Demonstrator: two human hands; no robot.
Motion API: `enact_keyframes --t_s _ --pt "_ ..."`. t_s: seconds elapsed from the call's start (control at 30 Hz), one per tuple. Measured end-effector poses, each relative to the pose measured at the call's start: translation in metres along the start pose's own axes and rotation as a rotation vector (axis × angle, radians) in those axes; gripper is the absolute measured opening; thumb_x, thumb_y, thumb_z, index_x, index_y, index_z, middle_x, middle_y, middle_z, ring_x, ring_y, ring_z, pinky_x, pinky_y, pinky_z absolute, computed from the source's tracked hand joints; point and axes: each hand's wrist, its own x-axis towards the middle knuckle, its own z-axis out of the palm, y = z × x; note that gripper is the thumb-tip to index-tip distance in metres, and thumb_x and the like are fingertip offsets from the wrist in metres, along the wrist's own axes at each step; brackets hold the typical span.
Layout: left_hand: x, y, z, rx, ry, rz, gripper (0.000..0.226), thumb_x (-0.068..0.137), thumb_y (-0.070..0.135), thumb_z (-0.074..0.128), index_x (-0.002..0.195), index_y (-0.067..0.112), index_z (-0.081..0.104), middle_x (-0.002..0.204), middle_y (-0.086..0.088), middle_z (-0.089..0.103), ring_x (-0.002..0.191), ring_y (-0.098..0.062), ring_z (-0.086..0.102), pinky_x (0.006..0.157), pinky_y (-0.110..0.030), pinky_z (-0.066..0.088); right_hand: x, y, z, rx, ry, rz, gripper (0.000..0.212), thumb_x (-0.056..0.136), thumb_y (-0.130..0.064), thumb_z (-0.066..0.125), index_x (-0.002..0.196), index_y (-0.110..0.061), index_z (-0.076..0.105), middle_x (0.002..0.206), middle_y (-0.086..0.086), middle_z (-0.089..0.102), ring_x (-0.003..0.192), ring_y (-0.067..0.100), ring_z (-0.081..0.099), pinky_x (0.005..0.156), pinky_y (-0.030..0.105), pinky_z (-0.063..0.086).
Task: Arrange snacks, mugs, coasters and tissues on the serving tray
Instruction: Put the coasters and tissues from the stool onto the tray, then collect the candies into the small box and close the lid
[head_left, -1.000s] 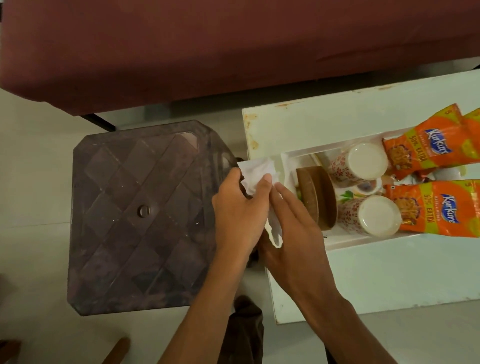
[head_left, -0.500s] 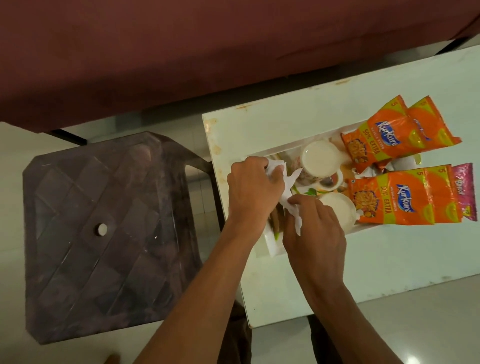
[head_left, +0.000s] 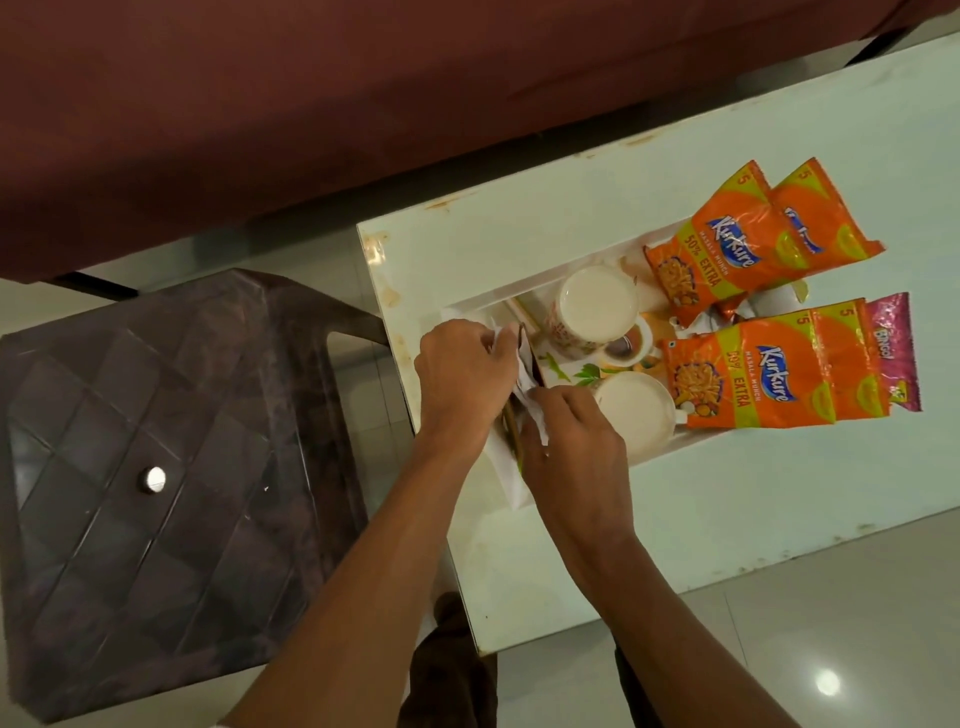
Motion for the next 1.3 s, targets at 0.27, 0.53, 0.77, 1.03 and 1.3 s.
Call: enact_keyframes --t_s 0.27,0.53,0.77,1.03,1.3 --pt "-0.028 -0.022 -0.024 -0.142 0.035 -0.086 0.037 0.097 0.044 0.056 0.075 0.018 0.071 0.071 -0.005 0.075 0.068 -0.020 0.074 0.078 -0.042 0.061 -0.019 -0.004 -0.031 0.017 0.069 -0.016 0.022 0.091 -0.023 0.062 0.111 -0.016 0.065 0.110 0.001 0.067 0.095 0.019 0.064 0.066 0.026 0.055" --pt "-0.080 -0.048 -0.024 -0.118 0.029 -0.235 0.023 0.095 0.044 0.059 0.080 0.029 0.069 0.063 0.014 0.073 0.076 -0.016 0.076 0.087 -0.045 0.058 -0.022 0.073 -0.129 0.341 0.197 -0.056 0.024 0.089 -0.018 0.067 0.113 -0.017 0.065 0.114 -0.002 0.065 0.098 0.013 0.064 0.074 0.025 0.055" --pt "-0.124 -0.066 -0.002 -0.122 0.100 -0.398 0.023 0.094 0.040 0.061 0.100 0.019 0.069 0.081 -0.007 0.076 0.080 -0.027 0.075 0.065 -0.022 0.062 0.048 0.218 -0.235 0.318 0.303 0.219 0.018 0.091 -0.028 0.062 0.108 -0.027 0.065 0.102 -0.011 0.069 0.085 -0.007 0.063 0.064 -0.002 0.042" --pt "-0.109 -0.023 0.021 -0.211 0.194 -0.343 0.027 0.098 0.035 0.057 0.120 0.019 0.062 0.112 -0.008 0.066 0.102 -0.029 0.062 0.087 -0.044 0.052 0.174 0.309 -0.230 0.589 -0.284 0.508 0.031 0.089 -0.010 0.063 0.119 -0.003 0.061 0.099 0.011 0.068 0.093 0.026 0.065 0.097 0.042 0.050" --pt "-0.041 -0.029 0.055 -0.405 0.336 -0.495 0.037 0.099 0.029 0.055 0.135 0.019 0.056 0.135 -0.012 0.061 0.115 -0.027 0.061 0.098 -0.051 0.052 0.225 0.312 -0.172 0.515 -0.688 0.502 0.041 0.085 -0.013 0.071 0.124 -0.009 0.059 0.122 0.010 0.065 0.111 0.025 0.063 0.097 0.041 0.051"
